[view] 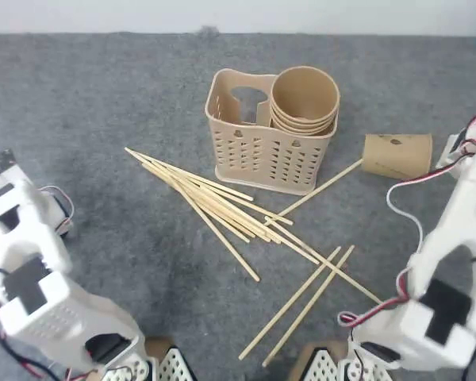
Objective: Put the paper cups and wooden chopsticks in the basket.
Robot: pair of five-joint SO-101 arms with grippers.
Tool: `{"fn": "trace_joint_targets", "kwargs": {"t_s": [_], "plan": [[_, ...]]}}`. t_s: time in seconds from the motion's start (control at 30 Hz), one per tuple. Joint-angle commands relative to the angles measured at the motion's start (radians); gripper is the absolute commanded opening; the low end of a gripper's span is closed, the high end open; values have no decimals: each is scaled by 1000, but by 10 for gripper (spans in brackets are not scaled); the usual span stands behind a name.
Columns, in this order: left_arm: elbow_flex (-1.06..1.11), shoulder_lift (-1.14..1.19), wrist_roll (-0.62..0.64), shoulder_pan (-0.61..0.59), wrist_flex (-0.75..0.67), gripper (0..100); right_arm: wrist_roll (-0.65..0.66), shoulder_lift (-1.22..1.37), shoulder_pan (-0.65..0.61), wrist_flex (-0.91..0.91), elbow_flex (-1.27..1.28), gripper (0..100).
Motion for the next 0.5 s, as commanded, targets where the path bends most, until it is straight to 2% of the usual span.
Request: {"fn": "trace_joint_targets", "kwargs": {"t_s": [0.0, 0.07, 0.17, 0.47], "plan": [[4, -44, -9, 14, -18, 12, 11, 90, 19, -120, -6, 18], [4, -44, -9, 14, -18, 12, 5, 153, 13, -186, -6, 24], [4, -44, -9, 14, -18, 12, -74, 214, 10, -251, -23, 27], [1, -44, -9, 15, -18, 12, -110, 308, -61, -139, -138, 27]]}}
